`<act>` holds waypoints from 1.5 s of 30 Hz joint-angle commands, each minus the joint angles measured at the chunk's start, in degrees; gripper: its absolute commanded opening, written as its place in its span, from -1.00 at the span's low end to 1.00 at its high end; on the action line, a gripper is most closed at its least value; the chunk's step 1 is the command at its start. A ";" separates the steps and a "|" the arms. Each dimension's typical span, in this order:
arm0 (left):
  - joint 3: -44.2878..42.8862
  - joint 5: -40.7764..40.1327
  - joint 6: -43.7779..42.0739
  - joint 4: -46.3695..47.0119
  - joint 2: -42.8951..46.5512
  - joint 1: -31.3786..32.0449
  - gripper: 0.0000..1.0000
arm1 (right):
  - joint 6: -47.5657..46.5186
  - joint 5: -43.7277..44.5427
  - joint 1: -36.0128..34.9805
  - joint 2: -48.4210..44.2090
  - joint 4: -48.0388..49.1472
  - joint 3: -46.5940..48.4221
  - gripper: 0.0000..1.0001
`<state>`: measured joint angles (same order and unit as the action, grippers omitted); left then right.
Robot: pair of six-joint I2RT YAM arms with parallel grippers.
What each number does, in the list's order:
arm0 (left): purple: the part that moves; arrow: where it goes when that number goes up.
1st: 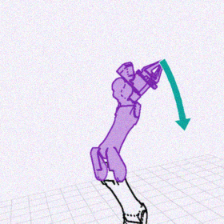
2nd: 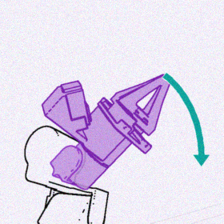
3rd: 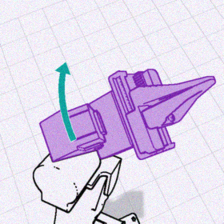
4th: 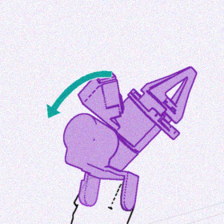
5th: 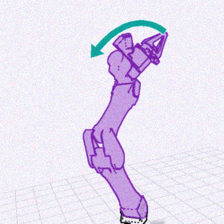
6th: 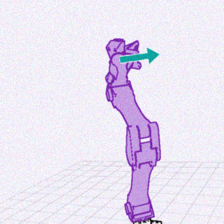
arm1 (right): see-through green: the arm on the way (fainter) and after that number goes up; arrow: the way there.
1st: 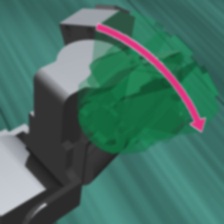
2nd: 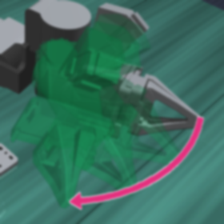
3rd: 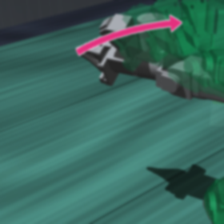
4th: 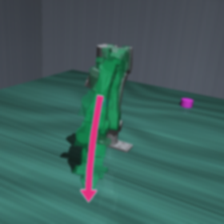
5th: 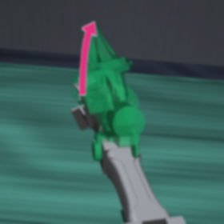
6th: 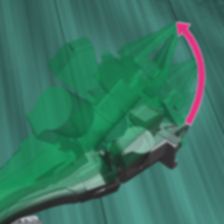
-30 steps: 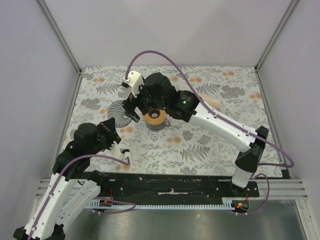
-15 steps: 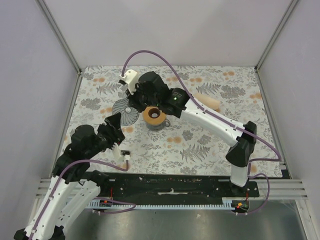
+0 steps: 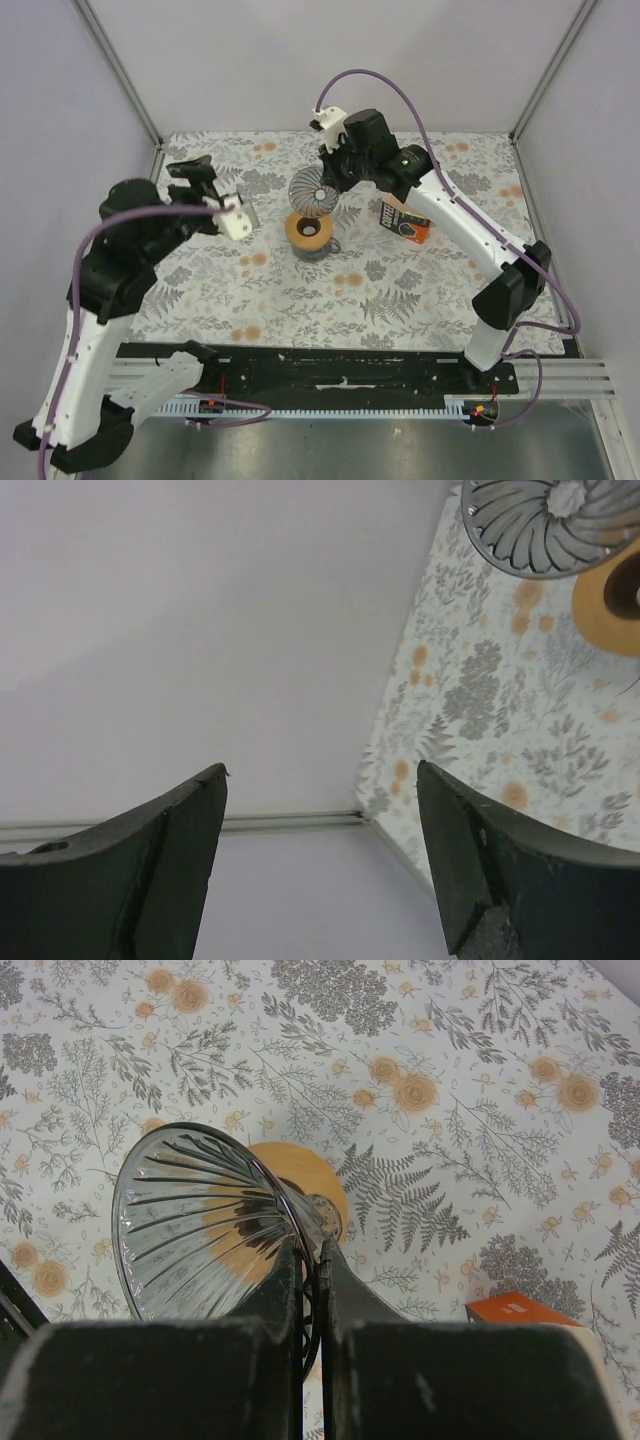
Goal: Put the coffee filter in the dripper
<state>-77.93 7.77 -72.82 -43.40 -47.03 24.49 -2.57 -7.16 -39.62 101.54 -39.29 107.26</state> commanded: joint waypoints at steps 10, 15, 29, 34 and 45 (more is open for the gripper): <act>-19.97 5.74 65.94 -17.26 -29.25 -0.23 0.44 | 6.17 -7.25 1.12 -0.91 -0.88 1.10 -1.00; -12.27 8.40 74.46 -3.49 -27.69 -0.32 0.45 | 8.19 -8.22 1.03 0.33 -0.79 0.58 -1.00; 0.05 9.28 91.44 10.08 -28.21 -0.32 0.25 | 9.77 -9.37 1.03 0.77 -1.32 -1.27 -1.00; 3.30 9.19 93.21 12.72 -27.42 -0.32 0.16 | 11.62 -11.30 1.03 2.17 -1.23 -0.56 -1.00; 6.21 7.88 95.40 15.10 -30.93 -0.32 -0.24 | 11.54 -11.39 1.12 5.77 -1.32 1.63 -1.00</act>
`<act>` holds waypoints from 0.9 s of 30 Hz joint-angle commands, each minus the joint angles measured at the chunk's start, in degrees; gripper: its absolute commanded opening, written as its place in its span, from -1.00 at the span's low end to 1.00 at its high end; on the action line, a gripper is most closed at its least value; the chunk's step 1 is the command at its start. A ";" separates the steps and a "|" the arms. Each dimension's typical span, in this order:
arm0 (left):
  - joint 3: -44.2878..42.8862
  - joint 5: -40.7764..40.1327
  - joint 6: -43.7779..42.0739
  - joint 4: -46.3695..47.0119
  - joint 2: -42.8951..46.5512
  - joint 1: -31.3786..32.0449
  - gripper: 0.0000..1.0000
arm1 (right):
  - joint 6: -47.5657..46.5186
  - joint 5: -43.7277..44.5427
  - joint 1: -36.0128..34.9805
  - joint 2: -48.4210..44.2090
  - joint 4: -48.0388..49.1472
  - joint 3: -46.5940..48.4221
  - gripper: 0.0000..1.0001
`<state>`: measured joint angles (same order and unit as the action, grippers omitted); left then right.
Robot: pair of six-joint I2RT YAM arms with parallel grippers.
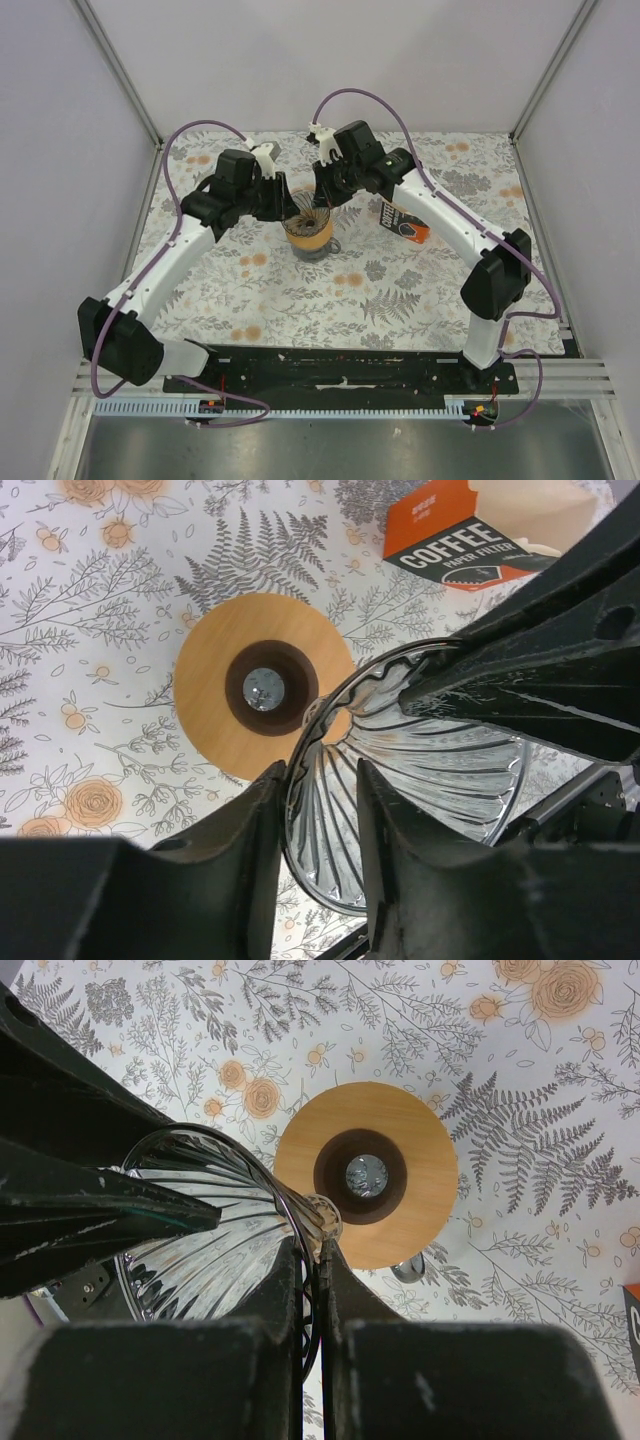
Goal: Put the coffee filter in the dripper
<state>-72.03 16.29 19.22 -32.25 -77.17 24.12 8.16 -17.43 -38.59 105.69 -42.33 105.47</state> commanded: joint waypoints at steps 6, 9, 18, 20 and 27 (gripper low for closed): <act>0.57 -2.76 3.01 2.90 -2.64 -0.04 -0.74 | 0.63 -1.90 0.79 4.52 1.72 5.18 -1.00; 0.66 -3.11 3.27 2.72 -3.86 -0.30 -0.95 | 0.62 -2.26 1.23 5.58 1.72 6.06 -1.00; -1.80 -2.85 4.07 1.23 -7.56 -1.88 -0.96 | 0.98 -3.57 2.90 9.01 1.72 9.05 -1.00; -1.45 -2.50 4.15 1.22 -7.65 -1.88 -0.96 | 1.06 -3.84 2.90 9.45 1.72 8.88 -1.00; -0.22 -2.32 3.81 1.66 -8.26 -1.97 -0.96 | 0.63 -3.93 3.26 11.03 1.81 8.00 -1.00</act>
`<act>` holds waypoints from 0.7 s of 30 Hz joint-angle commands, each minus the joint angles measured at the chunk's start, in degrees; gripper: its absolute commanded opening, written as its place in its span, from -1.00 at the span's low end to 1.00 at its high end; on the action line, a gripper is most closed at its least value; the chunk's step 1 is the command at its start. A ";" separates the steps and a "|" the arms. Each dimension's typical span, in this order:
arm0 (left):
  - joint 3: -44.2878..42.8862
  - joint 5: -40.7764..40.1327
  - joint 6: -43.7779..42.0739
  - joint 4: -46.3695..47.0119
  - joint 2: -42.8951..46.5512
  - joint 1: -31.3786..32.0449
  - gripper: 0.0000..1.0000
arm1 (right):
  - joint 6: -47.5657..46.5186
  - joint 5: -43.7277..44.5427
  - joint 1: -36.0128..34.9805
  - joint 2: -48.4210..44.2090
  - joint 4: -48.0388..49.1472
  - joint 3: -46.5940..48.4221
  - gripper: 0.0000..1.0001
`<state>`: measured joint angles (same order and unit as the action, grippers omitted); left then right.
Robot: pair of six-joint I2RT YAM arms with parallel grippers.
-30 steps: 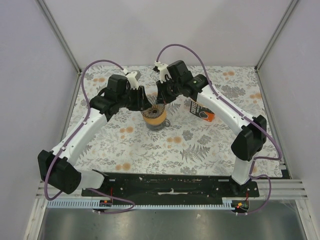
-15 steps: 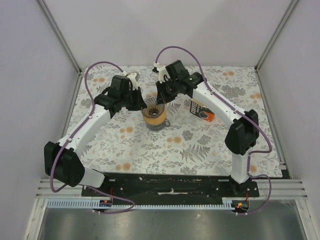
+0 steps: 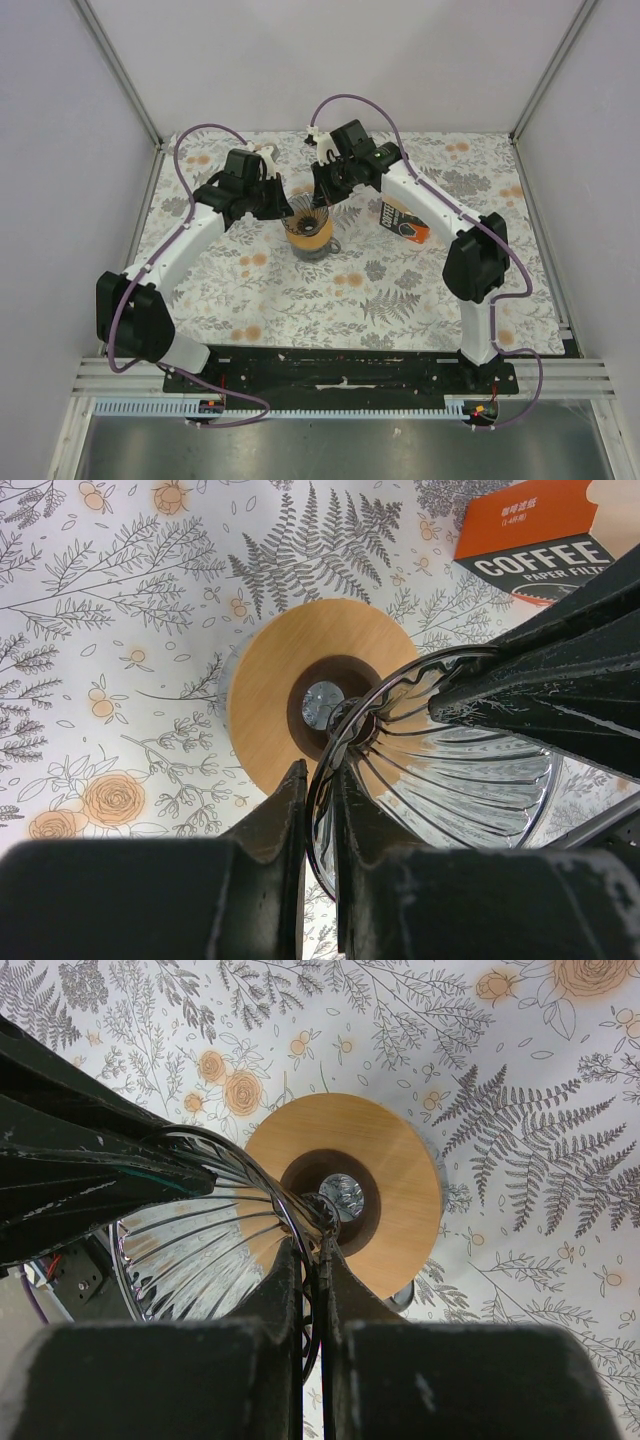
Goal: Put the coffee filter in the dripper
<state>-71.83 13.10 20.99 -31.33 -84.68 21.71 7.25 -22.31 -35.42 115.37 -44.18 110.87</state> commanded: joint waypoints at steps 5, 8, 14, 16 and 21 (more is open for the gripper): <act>-0.59 0.43 1.51 1.01 -1.97 0.52 -0.96 | 0.84 0.16 0.35 2.49 4.54 2.42 -1.00; -0.59 0.43 1.24 1.62 -2.85 0.43 -0.96 | 0.58 0.07 0.35 3.28 4.90 2.42 -1.00; 0.37 -0.01 0.36 1.98 -4.87 0.52 -0.96 | -0.04 -0.46 0.53 2.93 7.00 -1.17 -1.00; 0.99 -0.01 0.10 2.33 -5.66 0.43 -0.96 | -0.30 -0.55 0.61 2.67 7.97 -2.84 -1.00; 1.08 -0.01 -0.34 2.42 -7.51 0.43 -0.96 | -0.65 -1.07 0.61 2.49 11.83 -8.29 -1.00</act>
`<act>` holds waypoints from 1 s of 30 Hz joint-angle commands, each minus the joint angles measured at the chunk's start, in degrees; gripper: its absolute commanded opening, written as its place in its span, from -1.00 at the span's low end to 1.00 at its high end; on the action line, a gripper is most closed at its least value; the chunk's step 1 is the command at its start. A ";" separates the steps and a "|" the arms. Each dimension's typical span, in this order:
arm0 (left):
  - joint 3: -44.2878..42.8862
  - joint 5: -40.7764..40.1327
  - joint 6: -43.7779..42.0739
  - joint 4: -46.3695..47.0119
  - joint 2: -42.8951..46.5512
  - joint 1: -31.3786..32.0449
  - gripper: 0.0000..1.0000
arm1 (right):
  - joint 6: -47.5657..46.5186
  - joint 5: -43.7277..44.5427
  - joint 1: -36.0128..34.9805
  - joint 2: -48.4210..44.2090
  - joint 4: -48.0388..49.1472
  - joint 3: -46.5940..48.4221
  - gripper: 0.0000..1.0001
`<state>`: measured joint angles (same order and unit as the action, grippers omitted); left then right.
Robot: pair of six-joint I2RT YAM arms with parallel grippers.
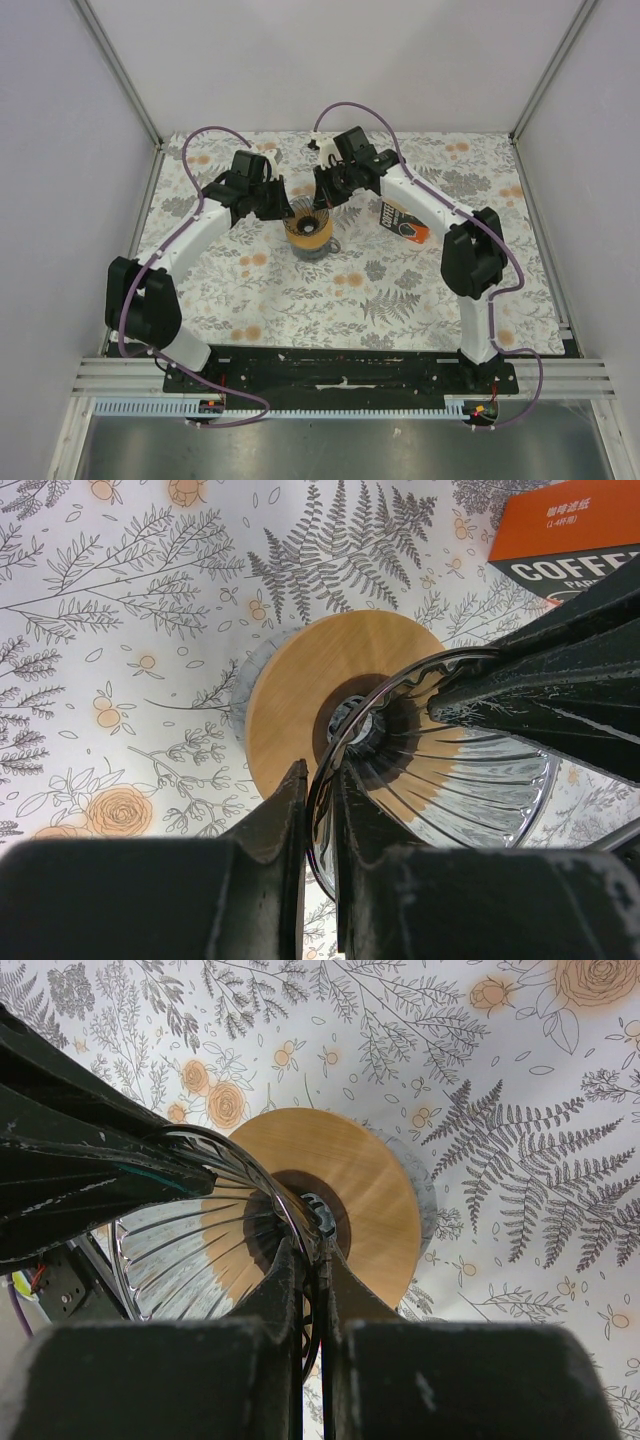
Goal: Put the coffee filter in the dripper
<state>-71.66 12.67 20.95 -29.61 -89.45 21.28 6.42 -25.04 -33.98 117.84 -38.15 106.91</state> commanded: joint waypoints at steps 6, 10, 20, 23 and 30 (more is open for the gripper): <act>0.64 0.61 -0.47 -0.19 -4.68 0.96 -0.96 | 1.14 -0.28 -0.83 -0.86 9.50 -9.44 -1.00; 2.31 1.13 1.19 -1.07 -6.52 0.00 -0.96 | 2.28 2.88 -0.91 -1.04 7.58 -10.32 -1.00; 5.65 4.91 2.61 -1.16 -8.37 -0.89 -0.96 | 3.60 3.94 -1.26 0.28 2.12 -12.34 -1.00; 6.44 3.07 1.73 -1.07 -9.51 -0.89 -0.96 | 3.69 4.56 -2.14 0.72 3.08 -13.48 -1.00; 7.67 -0.27 1.73 -0.80 -11.10 -0.97 -0.96 | 3.78 5.26 -2.32 2.22 5.28 -15.42 -1.00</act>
<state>-68.90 19.14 22.31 -21.54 -93.69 19.31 15.05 -23.18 -32.86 114.34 -27.62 96.44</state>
